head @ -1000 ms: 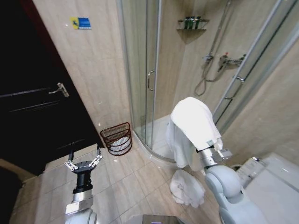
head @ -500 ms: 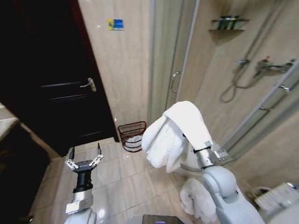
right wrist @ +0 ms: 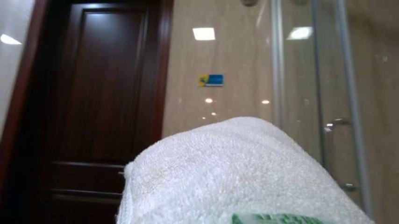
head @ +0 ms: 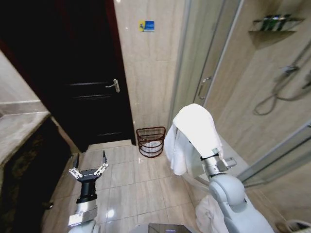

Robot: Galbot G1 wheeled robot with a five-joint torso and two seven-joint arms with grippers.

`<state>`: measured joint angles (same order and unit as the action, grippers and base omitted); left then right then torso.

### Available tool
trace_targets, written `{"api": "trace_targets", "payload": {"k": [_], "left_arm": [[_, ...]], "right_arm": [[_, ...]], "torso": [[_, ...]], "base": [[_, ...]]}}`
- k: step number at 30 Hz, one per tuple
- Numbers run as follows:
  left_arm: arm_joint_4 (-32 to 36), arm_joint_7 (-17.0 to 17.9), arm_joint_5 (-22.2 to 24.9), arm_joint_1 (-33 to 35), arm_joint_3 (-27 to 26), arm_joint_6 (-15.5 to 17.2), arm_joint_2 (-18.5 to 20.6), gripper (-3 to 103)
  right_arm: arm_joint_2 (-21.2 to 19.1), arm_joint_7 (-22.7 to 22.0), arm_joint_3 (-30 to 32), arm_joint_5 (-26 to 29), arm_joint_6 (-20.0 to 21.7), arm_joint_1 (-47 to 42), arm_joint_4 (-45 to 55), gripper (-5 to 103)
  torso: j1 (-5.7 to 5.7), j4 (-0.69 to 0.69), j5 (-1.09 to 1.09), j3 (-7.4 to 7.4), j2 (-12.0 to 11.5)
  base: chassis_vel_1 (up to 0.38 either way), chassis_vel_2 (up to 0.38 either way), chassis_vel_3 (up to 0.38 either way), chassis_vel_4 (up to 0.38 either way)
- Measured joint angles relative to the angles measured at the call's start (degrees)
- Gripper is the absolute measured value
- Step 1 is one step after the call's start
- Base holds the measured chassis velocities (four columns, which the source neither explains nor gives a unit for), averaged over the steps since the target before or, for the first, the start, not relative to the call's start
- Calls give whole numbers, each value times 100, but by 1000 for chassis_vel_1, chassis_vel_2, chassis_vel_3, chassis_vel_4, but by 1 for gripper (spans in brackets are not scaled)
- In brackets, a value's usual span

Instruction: Discard the used towel into the hamper.

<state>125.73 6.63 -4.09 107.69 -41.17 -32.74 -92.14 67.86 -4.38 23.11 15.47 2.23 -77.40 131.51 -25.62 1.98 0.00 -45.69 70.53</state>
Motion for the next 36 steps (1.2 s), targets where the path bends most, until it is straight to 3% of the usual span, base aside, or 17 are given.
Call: {"api": "trace_targets", "payload": {"k": [15, 26, 30, 36], "left_arm": [[-269, 57, -37, 119, 29, -356, 0, 100], [-316, 86, 53, 165, 29, -367, 0, 100], [-286, 71, 80, 224, 34, -332, 1, 100], [-84, -30, 114, 481, 69, 122, 0, 100]], "right_arm": [[247, 182, -76, -323, -442, -226, -270, 4], [447, 180, -364, -624, -502, -233, -443, 4], [533, 180, -416, -713, -545, -207, -556, 4], [751, 188, -352, -832, -585, -245, -636, 4]], "torso": [[0, -1, 0, 0, 1], [0, -1, 1, 0, 0], [0, 0, 0, 0, 0], [0, 0, 1, 0, 1]], "base": [[14, 12, 10, 11], [0, 0, 0, 0], [0, 0, 0, 0], [-6, 9, 4, -4]]}}
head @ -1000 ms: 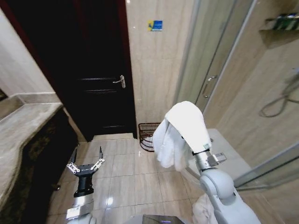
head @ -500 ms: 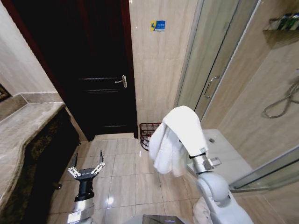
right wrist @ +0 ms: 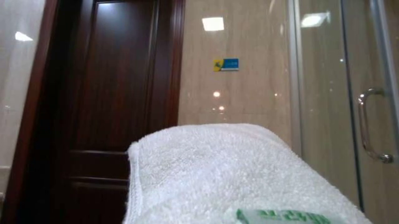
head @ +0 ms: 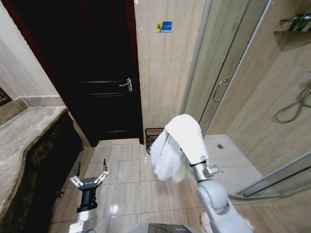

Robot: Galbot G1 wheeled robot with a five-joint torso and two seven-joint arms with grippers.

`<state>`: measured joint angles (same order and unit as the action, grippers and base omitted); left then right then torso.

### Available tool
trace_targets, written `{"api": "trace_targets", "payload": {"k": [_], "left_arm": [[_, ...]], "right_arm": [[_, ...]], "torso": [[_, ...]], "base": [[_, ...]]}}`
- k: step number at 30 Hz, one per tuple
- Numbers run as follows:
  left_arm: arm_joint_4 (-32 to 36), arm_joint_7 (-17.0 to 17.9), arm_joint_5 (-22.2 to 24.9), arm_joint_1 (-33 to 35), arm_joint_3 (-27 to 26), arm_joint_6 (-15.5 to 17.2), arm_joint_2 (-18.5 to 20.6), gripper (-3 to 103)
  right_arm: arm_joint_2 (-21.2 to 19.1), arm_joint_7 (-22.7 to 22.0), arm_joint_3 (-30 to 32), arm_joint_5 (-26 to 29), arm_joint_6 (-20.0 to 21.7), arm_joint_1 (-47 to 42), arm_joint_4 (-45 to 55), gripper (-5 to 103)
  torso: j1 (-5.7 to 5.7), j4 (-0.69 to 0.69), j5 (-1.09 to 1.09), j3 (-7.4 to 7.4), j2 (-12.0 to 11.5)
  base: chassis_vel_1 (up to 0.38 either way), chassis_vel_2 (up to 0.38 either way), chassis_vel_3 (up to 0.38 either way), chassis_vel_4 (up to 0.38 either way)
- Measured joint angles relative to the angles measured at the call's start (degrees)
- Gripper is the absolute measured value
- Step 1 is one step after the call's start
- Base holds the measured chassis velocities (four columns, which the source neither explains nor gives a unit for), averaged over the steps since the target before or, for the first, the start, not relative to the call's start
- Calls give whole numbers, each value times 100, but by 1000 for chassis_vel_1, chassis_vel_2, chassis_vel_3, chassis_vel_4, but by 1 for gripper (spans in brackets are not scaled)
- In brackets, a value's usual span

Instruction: Discard the used towel into the hamper.

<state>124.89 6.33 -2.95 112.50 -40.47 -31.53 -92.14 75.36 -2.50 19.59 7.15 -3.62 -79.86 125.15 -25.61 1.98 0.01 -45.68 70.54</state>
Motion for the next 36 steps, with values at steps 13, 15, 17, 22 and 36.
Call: {"api": "trace_targets", "payload": {"k": [13, 15, 17, 22, 36], "left_arm": [[755, -313, 602, 337, 86, 737, 289, 100], [775, -275, 633, 368, 90, 710, 321, 100], [776, -237, 689, 422, 87, 665, 403, 100], [775, -225, 710, 396, 56, 673, 462, 100], [649, -232, 531, 414, 63, 629, 444, 100]], "right_arm": [[515, 83, 107, -237, -94, -321, -48, 4], [550, 84, 109, -287, -113, -347, -55, 4], [576, 84, 116, -332, -121, -391, -45, 4], [607, 84, 181, -381, -168, -505, 19, 4], [608, 110, 341, -390, -255, -584, 18, 4]], "torso": [[0, -1, 0, 0, -1], [0, -1, 0, 0, -1], [0, -1, 0, 0, -1], [0, 0, 0, 0, -1], [67, -1, 0, 78, -150]], "base": [[0, 0, 0, 0], [0, 0, 0, 0], [0, 0, 0, 0], [-13, 15, 21, -19], [-5, 5, 7, -7]]}}
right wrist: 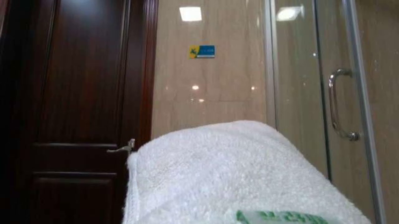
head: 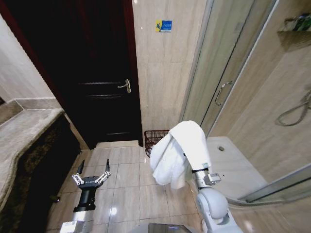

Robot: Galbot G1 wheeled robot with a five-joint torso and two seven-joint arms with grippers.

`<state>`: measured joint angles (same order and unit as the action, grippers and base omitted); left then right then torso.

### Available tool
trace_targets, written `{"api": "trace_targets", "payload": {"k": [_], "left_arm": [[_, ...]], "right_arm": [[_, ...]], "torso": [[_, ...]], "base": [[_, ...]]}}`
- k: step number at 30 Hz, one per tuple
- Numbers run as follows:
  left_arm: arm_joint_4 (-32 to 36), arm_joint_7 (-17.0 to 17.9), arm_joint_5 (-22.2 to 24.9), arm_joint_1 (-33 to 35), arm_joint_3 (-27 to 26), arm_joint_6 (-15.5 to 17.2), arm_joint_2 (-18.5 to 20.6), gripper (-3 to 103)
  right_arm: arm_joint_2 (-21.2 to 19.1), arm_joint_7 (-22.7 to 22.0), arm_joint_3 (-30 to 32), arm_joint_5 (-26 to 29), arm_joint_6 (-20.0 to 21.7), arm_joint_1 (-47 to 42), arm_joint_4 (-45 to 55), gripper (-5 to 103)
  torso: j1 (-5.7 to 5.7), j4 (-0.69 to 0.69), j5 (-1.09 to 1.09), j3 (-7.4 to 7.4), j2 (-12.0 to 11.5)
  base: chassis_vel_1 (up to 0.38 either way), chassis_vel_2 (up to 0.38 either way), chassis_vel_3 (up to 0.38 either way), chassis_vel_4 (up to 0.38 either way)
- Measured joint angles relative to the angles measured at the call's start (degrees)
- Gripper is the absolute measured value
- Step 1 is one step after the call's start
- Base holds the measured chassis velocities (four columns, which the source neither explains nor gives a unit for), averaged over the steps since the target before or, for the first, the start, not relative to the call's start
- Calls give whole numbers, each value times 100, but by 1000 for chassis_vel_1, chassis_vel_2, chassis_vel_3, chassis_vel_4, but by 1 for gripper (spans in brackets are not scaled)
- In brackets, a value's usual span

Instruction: Discard the used towel into the hamper.

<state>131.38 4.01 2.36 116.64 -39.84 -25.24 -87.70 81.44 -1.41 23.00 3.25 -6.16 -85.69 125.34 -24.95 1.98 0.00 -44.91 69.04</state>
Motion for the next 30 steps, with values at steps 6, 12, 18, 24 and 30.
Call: {"api": "trace_targets", "payload": {"k": [6, 12, 18, 24, 30], "left_arm": [[-41, -2, -53, 14, -1, -25, -18, 100], [-77, -5, -63, 16, -6, -34, -24, 100], [-144, -8, -133, 14, -17, -59, -71, 100], [-98, -10, -148, 55, -45, -92, -82, 100], [-98, -10, -122, -4, -51, -147, -94, 100]], "right_arm": [[-4, -11, 10, -60, -20, 2, -53, 4], [-17, -26, -20, -59, -20, 6, -94, 4], [19, -41, 61, -10, -137, 31, -197, 4], [24, 97, 332, 108, -233, 11, -344, 4], [11, 105, 437, 187, -292, -12, -399, 4]], "torso": [[41, 0, 0, 41, -80], [116, 0, 0, 128, -242], [240, 1, 0, 275, -514], [311, 0, -1, 363, -674], [382, 0, -1, 452, -834]], "base": [[0, 0, 0, 0], [0, 0, 0, 0], [0, 0, 0, 0], [0, 0, 0, 0], [0, 0, 0, 0]]}}
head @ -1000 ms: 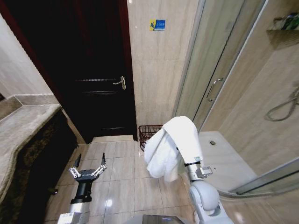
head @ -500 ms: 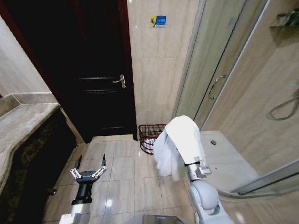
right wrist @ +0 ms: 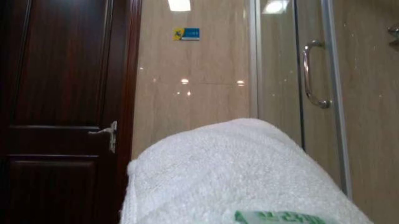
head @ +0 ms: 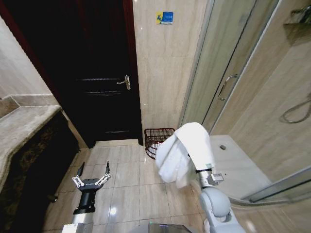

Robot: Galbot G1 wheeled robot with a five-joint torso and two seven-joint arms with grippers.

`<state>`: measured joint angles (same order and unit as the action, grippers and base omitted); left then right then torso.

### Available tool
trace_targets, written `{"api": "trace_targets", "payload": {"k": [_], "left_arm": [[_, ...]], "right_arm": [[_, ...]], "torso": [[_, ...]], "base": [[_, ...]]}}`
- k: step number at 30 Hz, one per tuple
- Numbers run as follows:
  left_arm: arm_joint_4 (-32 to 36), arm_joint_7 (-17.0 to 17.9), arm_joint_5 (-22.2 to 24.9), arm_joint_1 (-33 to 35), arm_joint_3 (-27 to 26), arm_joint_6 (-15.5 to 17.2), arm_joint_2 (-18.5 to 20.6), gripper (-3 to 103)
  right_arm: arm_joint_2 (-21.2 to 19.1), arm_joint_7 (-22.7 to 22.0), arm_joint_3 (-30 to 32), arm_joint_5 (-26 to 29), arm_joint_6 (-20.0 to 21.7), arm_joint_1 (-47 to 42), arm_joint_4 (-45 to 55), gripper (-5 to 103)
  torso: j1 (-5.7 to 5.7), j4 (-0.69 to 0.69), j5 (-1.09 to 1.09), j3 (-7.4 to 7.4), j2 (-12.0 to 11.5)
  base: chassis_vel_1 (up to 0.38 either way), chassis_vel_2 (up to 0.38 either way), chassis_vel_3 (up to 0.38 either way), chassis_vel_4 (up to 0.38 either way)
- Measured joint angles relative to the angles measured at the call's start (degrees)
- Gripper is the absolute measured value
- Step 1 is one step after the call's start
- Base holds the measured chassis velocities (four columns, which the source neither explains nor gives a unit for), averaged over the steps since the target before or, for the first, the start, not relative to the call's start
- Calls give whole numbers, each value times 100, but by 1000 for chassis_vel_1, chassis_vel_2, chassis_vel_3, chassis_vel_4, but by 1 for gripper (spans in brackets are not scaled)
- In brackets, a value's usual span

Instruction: Discard the used towel into the hamper.

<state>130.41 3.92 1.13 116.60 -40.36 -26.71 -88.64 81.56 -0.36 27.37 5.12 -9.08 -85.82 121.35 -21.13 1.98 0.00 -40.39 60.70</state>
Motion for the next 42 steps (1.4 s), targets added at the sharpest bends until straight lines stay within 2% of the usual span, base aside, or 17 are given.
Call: {"api": "trace_targets", "payload": {"k": [6, 42], "left_arm": [[-8, -42, -12, -44, 7, -46, 9, 100], [-18, -130, -15, -22, 22, -80, 4, 100]], "right_arm": [[33, 8, -40, -22, -71, -21, -62, 4], [102, 79, -91, -144, -245, 12, -322, 4]], "torso": [[97, 0, 0, 125, -221], [520, 0, 0, 665, -1185]], "base": [[0, 0, 0, 0], [0, 0, 0, 0]]}}
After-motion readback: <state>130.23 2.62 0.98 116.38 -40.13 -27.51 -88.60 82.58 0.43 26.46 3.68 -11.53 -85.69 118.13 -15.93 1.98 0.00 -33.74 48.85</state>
